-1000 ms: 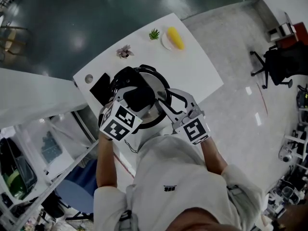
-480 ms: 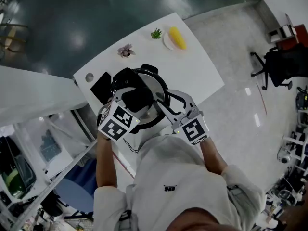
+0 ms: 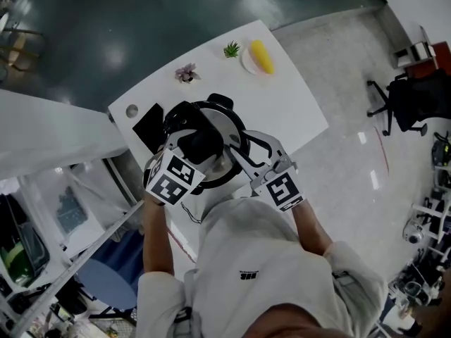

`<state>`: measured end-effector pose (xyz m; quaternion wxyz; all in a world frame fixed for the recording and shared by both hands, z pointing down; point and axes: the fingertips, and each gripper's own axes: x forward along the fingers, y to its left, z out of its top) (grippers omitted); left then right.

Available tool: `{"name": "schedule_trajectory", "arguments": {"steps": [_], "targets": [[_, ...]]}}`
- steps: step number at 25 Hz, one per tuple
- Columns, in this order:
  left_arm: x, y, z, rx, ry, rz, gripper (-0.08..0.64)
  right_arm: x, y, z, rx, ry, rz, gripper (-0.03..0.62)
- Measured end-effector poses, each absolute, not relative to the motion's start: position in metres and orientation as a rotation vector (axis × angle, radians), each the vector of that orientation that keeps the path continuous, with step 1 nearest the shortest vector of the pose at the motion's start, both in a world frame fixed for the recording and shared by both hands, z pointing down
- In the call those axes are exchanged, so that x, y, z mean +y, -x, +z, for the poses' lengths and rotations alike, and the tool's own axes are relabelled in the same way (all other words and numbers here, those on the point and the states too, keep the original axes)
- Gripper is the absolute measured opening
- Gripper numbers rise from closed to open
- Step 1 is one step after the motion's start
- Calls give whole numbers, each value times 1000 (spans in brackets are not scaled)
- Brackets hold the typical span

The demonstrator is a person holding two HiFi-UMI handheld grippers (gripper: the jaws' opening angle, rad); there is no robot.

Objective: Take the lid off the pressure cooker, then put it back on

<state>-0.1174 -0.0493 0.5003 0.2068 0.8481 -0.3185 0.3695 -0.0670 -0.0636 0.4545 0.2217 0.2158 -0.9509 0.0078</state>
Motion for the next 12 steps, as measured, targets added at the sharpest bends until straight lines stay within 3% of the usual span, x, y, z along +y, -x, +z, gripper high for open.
{"name": "schedule_trajectory", "arguments": {"steps": [12], "targets": [[-48,115,505,-957,-2336,1026,288,-62,67,456,-2602,-600,91,129]]}}
